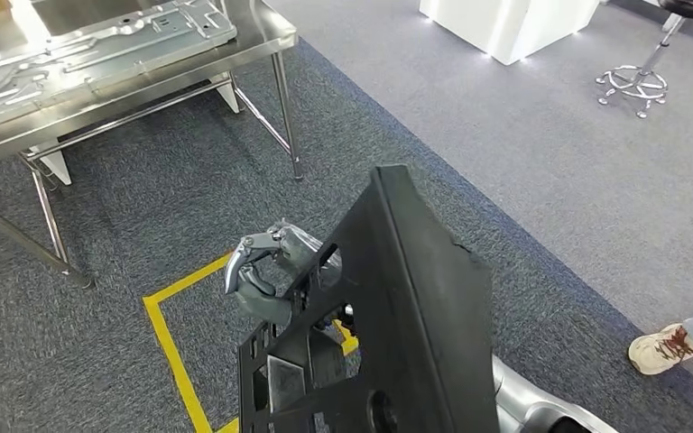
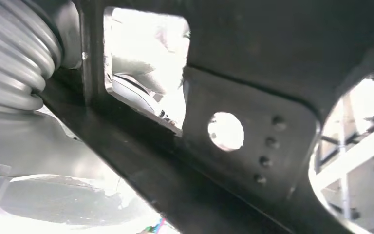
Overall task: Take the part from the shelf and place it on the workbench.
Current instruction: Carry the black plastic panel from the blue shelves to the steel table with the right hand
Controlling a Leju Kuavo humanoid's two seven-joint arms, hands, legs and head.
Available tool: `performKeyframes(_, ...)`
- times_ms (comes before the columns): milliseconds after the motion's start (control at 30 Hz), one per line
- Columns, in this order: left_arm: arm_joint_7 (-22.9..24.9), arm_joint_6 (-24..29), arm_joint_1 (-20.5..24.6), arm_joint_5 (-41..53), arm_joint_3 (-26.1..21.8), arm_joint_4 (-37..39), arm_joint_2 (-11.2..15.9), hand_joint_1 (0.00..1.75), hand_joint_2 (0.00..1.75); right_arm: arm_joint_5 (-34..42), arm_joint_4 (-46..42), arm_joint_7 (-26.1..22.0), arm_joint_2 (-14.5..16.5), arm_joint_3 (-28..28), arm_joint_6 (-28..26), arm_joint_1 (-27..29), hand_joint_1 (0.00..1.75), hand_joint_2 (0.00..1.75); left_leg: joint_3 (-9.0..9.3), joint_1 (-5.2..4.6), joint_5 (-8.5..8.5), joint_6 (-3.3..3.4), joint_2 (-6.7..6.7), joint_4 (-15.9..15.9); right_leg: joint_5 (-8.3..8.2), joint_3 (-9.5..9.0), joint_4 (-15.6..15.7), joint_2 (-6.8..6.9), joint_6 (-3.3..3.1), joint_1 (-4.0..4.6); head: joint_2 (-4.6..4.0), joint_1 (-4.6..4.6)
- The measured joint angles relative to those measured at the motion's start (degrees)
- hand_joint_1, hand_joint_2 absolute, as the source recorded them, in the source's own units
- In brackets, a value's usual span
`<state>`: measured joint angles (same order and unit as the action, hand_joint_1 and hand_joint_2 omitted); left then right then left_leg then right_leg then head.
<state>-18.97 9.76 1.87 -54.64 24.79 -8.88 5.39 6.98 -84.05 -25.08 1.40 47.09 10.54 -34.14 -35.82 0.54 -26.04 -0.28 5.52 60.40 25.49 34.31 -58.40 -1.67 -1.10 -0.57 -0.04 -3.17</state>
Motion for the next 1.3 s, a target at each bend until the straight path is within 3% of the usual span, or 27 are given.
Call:
performKeyframes(67, 0.02, 0.01, 0.29, 0.0, -0.01, 0.01, -0.04, 0.0, 1.75, 0.02, 0.07, 0.0, 0.27, 0.01, 0.01, -0.08, 1.71, 1.75, -2.75, 0.05, -2.84, -0.5, -3.48, 5.67, 0.15, -0.45, 0.3, 1.53, -0.47, 0.05, 0.0, -0.1)
performKeyframes(133, 0.05, 0.01, 0.47, 0.0, -0.01, 0.01, -0.04, 0.0, 1.75, 0.03, 0.29, 0.07, 0.3, 0.02, 0.01, -0.01, 1.71, 1.75, -6.14, 0.3, -5.07, -0.97, -4.68, 11.91, 0.45, -0.59, 0.25, 3.2, -0.66, 0.2, 0.0, -0.09)
performKeyframes(167, 0.06, 0.01, 0.45, 0.0, -0.01, 0.01, -0.05, 0.0, 1.75, 0.03, 0.42, 0.1, 0.3, 0.04, 0.01, 0.03, 1.71, 1.75, -6.78, 0.4, -4.88, -1.15, -4.93, 12.88, 0.62, -0.64, 0.19, 4.02, -0.65, 0.24, 0.0, -0.08)
performKeyframes(200, 0.07, 0.01, 0.41, -0.01, -0.01, 0.01, -0.05, 0.0, 1.75, 0.03, 0.51, 0.11, 0.32, 0.07, 0.02, 0.03, 1.71, 1.75, -6.33, 0.47, -3.71, -1.27, -5.17, 11.78, 0.82, -0.73, 0.11, 4.8, -0.59, 0.26, 0.0, -0.09)
performKeyframes(233, 0.05, 0.02, 0.33, -0.05, -0.01, 0.01, -0.05, 0.0, 1.75, 0.04, 0.55, 0.11, 0.34, 0.09, 0.03, 0.0, 1.71, 1.75, -4.79, 0.51, -1.84, -1.3, -5.65, 8.75, 1.05, -0.88, 0.0, 5.5, -0.48, 0.27, 0.0, -0.09)
performKeyframes(300, -0.01, 0.01, 0.34, -0.17, -0.02, 0.01, -0.04, 0.0, 1.75, 0.09, 0.56, 0.14, 0.46, 0.11, 0.05, -0.11, 1.71, 1.75, -1.08, 0.19, 0.92, -0.94, -7.92, 1.59, 1.56, -1.27, -0.2, 6.74, -0.07, 0.46, 0.0, -0.08)
performKeyframes(367, -0.12, -0.09, 0.47, -0.37, -0.07, 0.01, -0.04, 0.0, 1.75, 0.22, 0.57, 0.22, 0.61, 0.14, 0.11, -0.29, 1.71, 1.75, 0.43, -0.34, 1.37, -0.08, -9.07, -1.54, 1.92, -1.56, -0.24, 7.83, 0.52, 0.77, 0.0, -0.03)
performKeyframes(433, -0.2, -0.28, 0.4, -0.55, -0.13, 0.01, -0.04, 0.0, 1.75, 0.44, 0.58, 0.36, 0.96, 0.17, 0.18, -0.46, 1.71, 1.75, 0.5, -0.43, 1.37, 0.72, -7.8, -1.78, 2.21, -1.88, -0.16, 8.78, 1.15, 0.87, 0.0, 0.02)
performKeyframes(467, -0.27, -0.44, 0.32, -0.6, -0.18, 0.01, -0.04, 0.0, 1.75, 0.56, 0.58, 0.49, 1.2, 0.19, 0.2, -0.58, 1.71, 1.75, 0.67, -0.3, 1.44, 0.96, -7.13, -1.99, 2.56, -2.02, -0.43, 8.25, 1.49, 0.74, 0.0, 0.01)
performKeyframes(533, -0.55, -0.9, 0.43, -0.66, -0.29, 0.01, -0.03, 0.0, 1.75, 0.78, 0.56, 0.85, 1.58, 0.23, 0.19, -0.94, 1.71, 1.75, 1.08, 0.02, 1.63, 1.53, -5.93, -2.38, 4.57, -0.75, -3.63, 5.26, 2.12, 0.45, 0.0, 0.03)
performKeyframes(600, -1.08, -1.49, 0.67, -0.68, -0.37, 0.01, -0.02, 0.0, 1.75, 0.87, 0.67, 1.17, 1.6, 0.26, 0.17, -0.95, 1.71, 1.75, 1.09, 0.03, 1.64, 1.97, -4.65, -2.4, 7.73, 2.97, -10.69, 2.61, 2.37, 0.28, 0.0, 0.05)
performKeyframes(667, -1.74, -2.12, 0.7, -0.67, -0.38, 0.01, -0.01, 0.0, 1.75, 0.81, 0.86, 1.43, 1.5, 0.28, 0.05, -0.67, 1.71, 1.75, 1.08, 0.0, 1.58, 2.19, -3.4, -2.3, 8.75, 6.09, -15.73, 2.06, 2.43, 0.25, -0.01, 0.05)
performKeyframes(700, -2.04, -2.45, 0.64, -0.66, -0.38, 0.01, -0.01, 0.0, 1.75, 0.73, 0.9, 1.61, 1.49, 0.3, -0.01, -0.61, 1.71, 1.75, 1.11, -0.01, 1.53, 2.18, -2.84, -2.22, 7.67, 6.31, -15.43, 2.0, 2.38, 0.24, -0.01, 0.04)
performKeyframes(733, -2.38, -2.84, 0.55, -0.66, -0.38, 0.01, -0.01, 0.0, 1.75, 0.54, 0.91, 1.82, 1.48, 0.3, -0.06, -0.61, 1.71, 1.75, 1.16, 0.0, 1.46, 2.11, -2.4, -2.13, 5.66, 5.45, -12.97, 1.92, 2.23, 0.22, -0.01, 0.04)
performKeyframes(800, -2.97, -3.73, 0.45, -0.67, -0.38, 0.0, -0.02, 0.0, 1.75, 0.07, 0.89, 2.18, 1.49, 0.3, -0.13, -0.68, 1.71, 1.75, 1.15, -0.11, 1.23, 1.79, -1.59, -1.85, 1.68, 2.42, -5.54, 1.32, 1.78, 0.26, 0.0, 0.05)
performKeyframes(833, -3.29, -4.21, 0.45, -0.67, -0.38, -0.01, -0.02, 0.0, 1.75, -0.18, 0.89, 2.28, 1.49, 0.3, -0.18, -0.69, 1.71, 1.75, 1.06, -0.19, 1.14, 1.55, -1.33, -1.75, 0.61, 1.3, -2.78, 1.01, 1.53, 0.3, 0.0, 0.02)
performKeyframes(933, -4.03, -5.21, 0.45, -0.61, -0.38, 0.0, -0.03, 0.0, 1.75, -0.45, 0.9, 2.54, 1.69, 0.32, -0.31, -0.77, 1.71, 1.75, 0.88, -0.19, 1.0, 0.61, -0.99, -1.8, 0.32, 0.69, -0.81, 0.75, 0.72, 0.45, 0.0, -0.02)
performKeyframes(1000, -4.34, -5.56, 0.45, -0.54, -0.38, 0.01, 0.04, 0.0, 1.75, -0.5, 0.89, 2.83, 2.12, 0.32, -0.34, -0.98, 1.71, 1.75, 0.65, -0.11, 0.3, 0.04, -1.77, -0.98, 0.06, 0.29, -0.21, 1.02, 0.09, 0.32, 0.0, -0.09)
performKeyframes(1067, -4.62, -5.87, 0.65, -0.48, -0.38, 0.01, 0.1, 0.0, 1.75, -0.55, 0.89, 3.01, 2.49, 0.32, -0.37, -1.24, 1.71, 1.75, -1.37, -0.01, -2.33, -0.49, -3.45, 3.66, -0.04, -0.14, 0.29, 1.47, -0.4, 0.16, 0.0, -0.24)
performKeyframes(1133, -5.04, -6.2, 0.83, -0.28, -0.38, -0.01, 0.11, 0.0, 1.75, -0.56, 0.96, 3.05, 2.57, 0.32, -0.4, -1.3, 1.71, 1.75, -4.79, 0.18, -5.38, -1.03, -4.58, 10.65, 0.12, -0.25, 0.29, 1.94, -0.62, 0.2, 0.0, -0.28)
performKeyframes(1167, -5.32, -6.38, 0.84, -0.14, -0.38, -0.01, 0.12, 0.0, 1.75, -0.56, 0.99, 3.07, 2.57, 0.32, -0.4, -1.26, 1.71, 1.75, -5.96, 0.27, -5.86, -1.22, -4.84, 12.85, 0.19, -0.28, 0.24, 2.16, -0.61, 0.23, 0.0, -0.29)
performKeyframes(1200, -5.6, -6.54, 0.82, 0.0, -0.38, -0.01, 0.12, 0.0, 1.75, -0.56, 1.03, 3.08, 2.58, 0.32, -0.4, -1.23, 1.71, 1.75, -6.17, 0.34, -5.26, -1.34, -5.01, 13.03, 0.29, -0.32, 0.17, 2.32, -0.55, 0.22, 0.0, -0.28)
performKeyframes(1233, -5.84, -6.67, 0.79, 0.12, -0.38, 0.0, 0.13, 0.0, 1.75, -0.56, 1.04, 3.09, 2.59, 0.32, -0.4, -1.23, 1.71, 1.75, -5.35, 0.41, -3.75, -1.4, -5.16, 11.19, 0.45, -0.39, 0.09, 2.45, -0.45, 0.21, -0.01, -0.3)
performKeyframes(1300, -6.11, -6.86, 0.8, 0.19, -0.38, 0.01, 0.15, 0.0, 1.75, -0.56, 1.03, 3.09, 2.6, 0.32, -0.41, -1.25, 1.71, 1.75, -1.68, 0.39, -0.36, -1.17, -5.61, 3.79, 0.9, -0.65, -0.11, 2.6, -0.05, 0.27, -0.01, -0.29)
